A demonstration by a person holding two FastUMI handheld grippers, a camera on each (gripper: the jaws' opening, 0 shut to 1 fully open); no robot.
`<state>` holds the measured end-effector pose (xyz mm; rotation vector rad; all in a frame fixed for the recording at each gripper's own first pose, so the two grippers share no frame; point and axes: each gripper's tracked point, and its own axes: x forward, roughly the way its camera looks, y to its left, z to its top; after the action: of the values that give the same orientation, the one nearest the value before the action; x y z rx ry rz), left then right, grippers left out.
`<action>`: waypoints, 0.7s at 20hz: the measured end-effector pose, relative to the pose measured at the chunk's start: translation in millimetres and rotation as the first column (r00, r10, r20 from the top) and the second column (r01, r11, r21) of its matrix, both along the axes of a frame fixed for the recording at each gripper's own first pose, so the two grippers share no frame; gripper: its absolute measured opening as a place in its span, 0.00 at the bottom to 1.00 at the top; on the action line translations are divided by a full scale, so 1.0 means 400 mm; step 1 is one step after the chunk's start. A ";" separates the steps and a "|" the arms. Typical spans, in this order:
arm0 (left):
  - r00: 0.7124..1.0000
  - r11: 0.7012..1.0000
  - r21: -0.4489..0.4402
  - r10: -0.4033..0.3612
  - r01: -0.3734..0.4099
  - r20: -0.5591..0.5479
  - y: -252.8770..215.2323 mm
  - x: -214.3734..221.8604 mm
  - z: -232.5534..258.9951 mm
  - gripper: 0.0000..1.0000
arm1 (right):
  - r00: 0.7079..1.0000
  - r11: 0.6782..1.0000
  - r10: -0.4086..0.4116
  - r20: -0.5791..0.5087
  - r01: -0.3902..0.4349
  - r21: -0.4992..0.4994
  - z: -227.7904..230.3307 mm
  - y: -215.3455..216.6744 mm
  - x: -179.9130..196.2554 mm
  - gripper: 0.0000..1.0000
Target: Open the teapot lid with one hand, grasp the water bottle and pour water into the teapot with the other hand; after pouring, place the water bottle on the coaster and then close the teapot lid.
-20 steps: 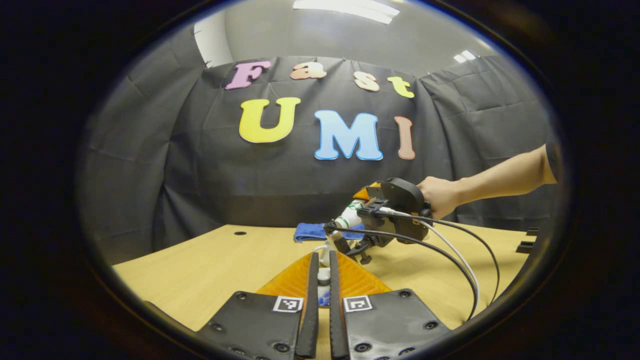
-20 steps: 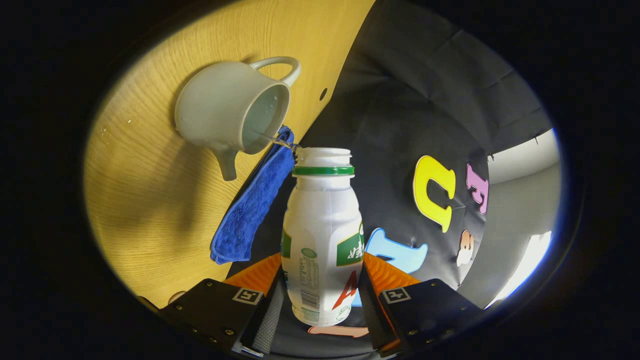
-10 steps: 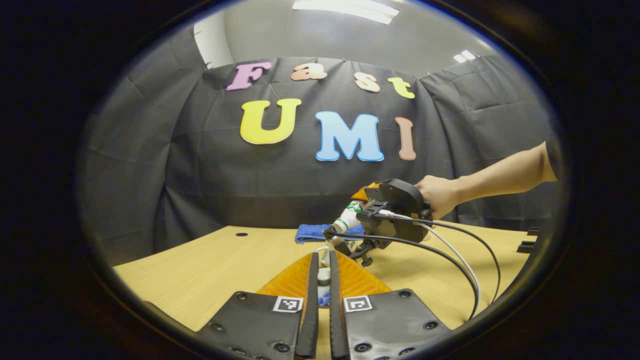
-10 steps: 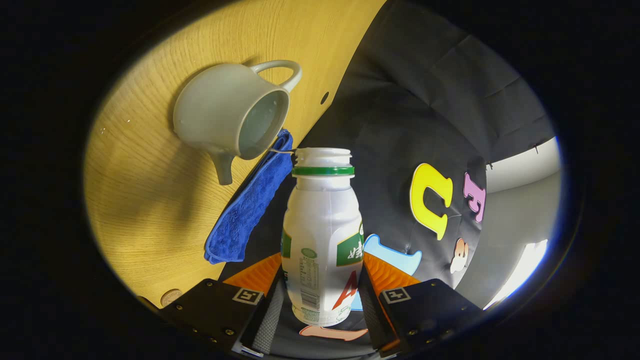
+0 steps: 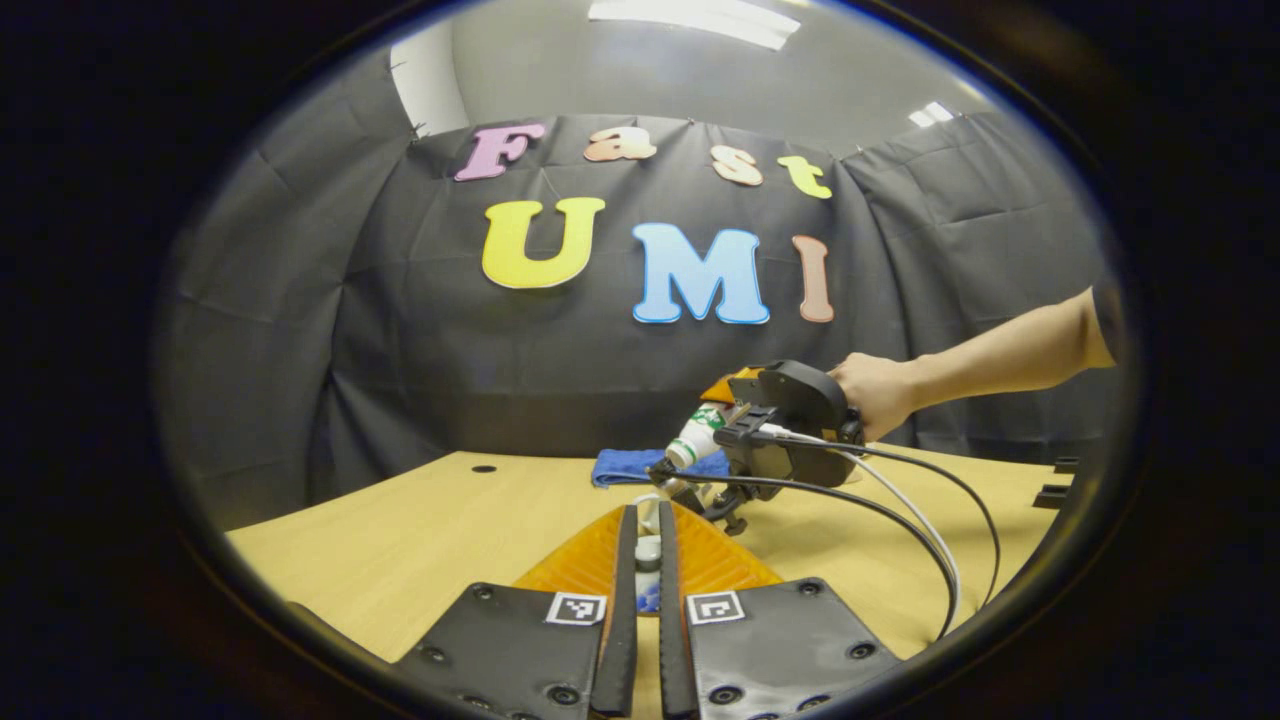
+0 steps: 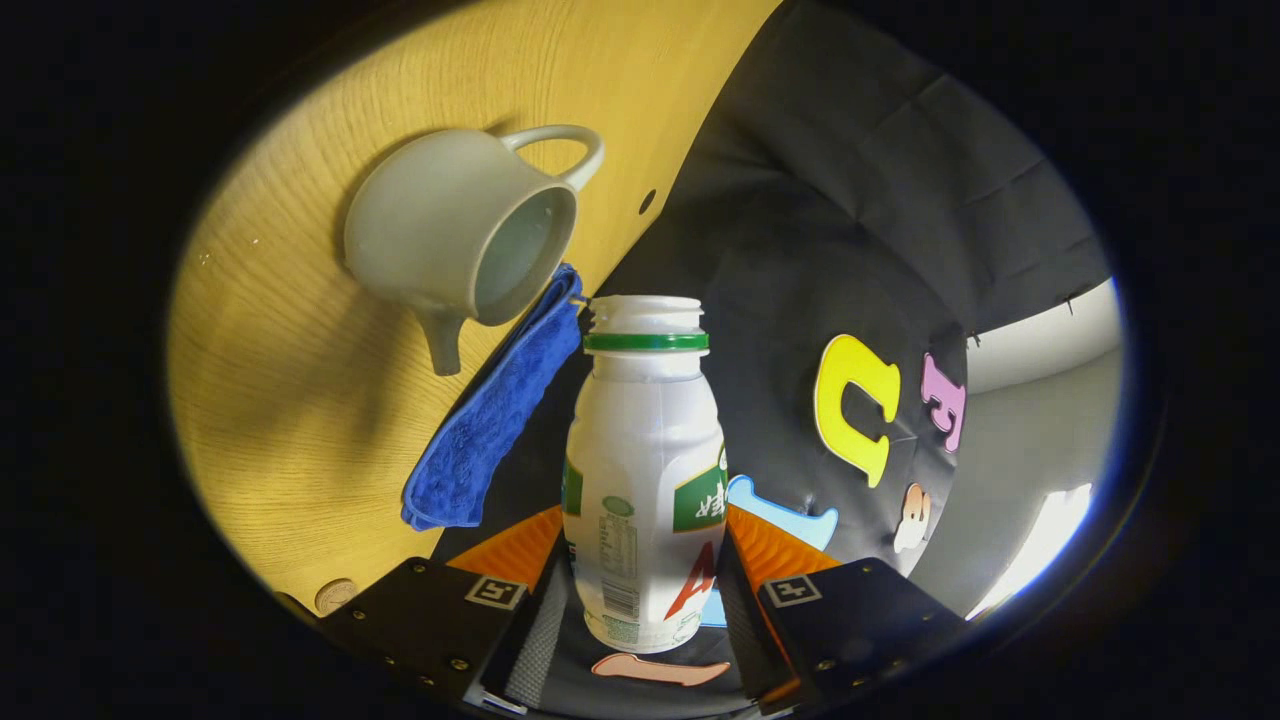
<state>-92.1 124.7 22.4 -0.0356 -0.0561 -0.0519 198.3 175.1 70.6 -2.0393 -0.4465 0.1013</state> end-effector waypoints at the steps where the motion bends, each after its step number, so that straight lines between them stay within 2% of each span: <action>1: 1.000 1.000 -0.004 0.001 -0.001 0.002 0.002 -0.001 0.002 0.19 | 1.000 1.000 -0.011 -0.027 0.011 0.006 -0.017 -0.005 0.005 0.74; 4: 1.000 1.000 -0.011 0.004 -0.004 0.009 0.006 0.001 0.008 0.19 | 0.999 0.999 0.011 -0.036 -0.009 0.040 -0.020 0.002 -0.002 0.71; 6: 1.000 1.000 -0.018 0.005 -0.005 0.011 0.011 0.000 0.008 0.19 | 0.996 0.993 0.020 -0.089 -0.009 0.119 -0.048 -0.004 0.003 0.71; 7: 1.000 1.000 -0.023 0.008 -0.007 0.011 0.014 0.001 0.007 0.15 | 0.994 0.985 0.030 -0.108 -0.011 0.171 -0.051 -0.006 0.005 0.71; 9: 1.000 0.999 -0.043 0.006 -0.006 0.004 0.020 0.005 -0.001 0.15 | 0.986 0.957 0.043 -0.158 0.004 0.289 -0.060 -0.018 0.001 0.71; 11: 1.000 0.998 -0.060 0.011 -0.011 -0.006 0.028 0.009 -0.007 0.15 | 0.973 0.911 0.056 -0.223 0.042 0.411 -0.078 -0.035 0.001 0.71; 12: 1.000 0.998 -0.065 0.013 -0.014 -0.007 0.031 0.011 -0.009 0.15 | 0.964 0.877 0.069 -0.256 0.063 0.476 -0.086 -0.045 -0.002 0.72; 14: 1.000 0.997 -0.070 0.017 -0.018 -0.016 0.031 0.017 -0.012 0.15 | 0.941 0.784 0.091 -0.325 0.133 0.607 -0.095 -0.076 -0.008 0.70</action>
<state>-85.3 137.3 17.7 -0.1057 -0.0430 -0.0326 195.0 144.8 32.6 -1.3287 -0.1954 0.2526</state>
